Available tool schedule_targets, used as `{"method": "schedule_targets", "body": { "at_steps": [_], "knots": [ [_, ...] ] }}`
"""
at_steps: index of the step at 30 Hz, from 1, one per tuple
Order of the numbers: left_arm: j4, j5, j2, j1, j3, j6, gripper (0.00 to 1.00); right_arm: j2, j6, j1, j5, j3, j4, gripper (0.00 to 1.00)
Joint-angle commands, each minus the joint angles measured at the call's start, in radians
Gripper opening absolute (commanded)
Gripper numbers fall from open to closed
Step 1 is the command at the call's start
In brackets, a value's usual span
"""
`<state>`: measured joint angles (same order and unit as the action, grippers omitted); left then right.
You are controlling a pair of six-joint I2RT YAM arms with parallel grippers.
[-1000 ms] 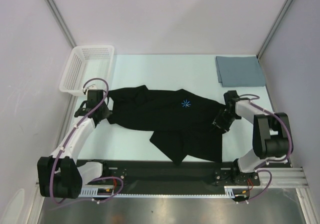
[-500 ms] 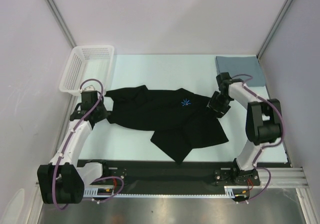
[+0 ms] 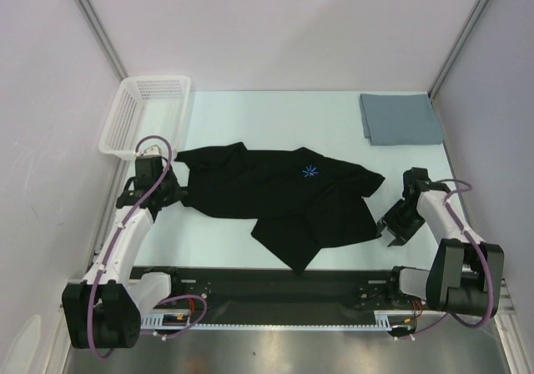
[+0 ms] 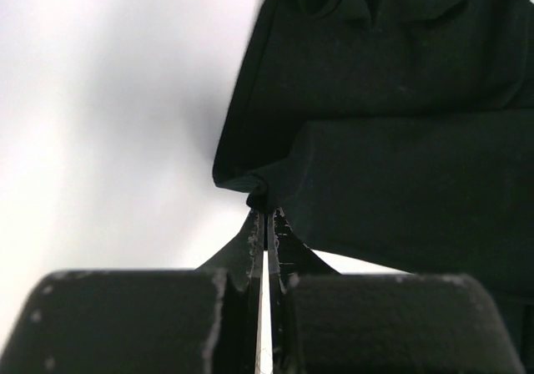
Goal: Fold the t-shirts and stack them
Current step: Flatten the tshirt out
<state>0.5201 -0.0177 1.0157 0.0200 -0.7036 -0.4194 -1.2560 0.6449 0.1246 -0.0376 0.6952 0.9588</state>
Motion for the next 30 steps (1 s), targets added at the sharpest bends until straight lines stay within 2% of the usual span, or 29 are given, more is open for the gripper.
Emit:
{"method": "schedule_targets", "body": {
  "at_steps": [1,10,30],
  "knots": [
    [-0.042,0.045,0.001,0.005,-0.013,-0.012,0.00,0.055,0.012,0.036,0.062,0.009,-0.069,0.49],
    [-0.054,0.064,0.032,0.005,-0.028,-0.016,0.00,0.001,0.024,0.021,-0.031,-0.034,-0.179,0.43],
    [-0.063,0.076,0.043,0.008,-0.022,-0.018,0.00,-0.085,0.029,-0.014,-0.021,-0.085,-0.304,0.40]
  ]
}}
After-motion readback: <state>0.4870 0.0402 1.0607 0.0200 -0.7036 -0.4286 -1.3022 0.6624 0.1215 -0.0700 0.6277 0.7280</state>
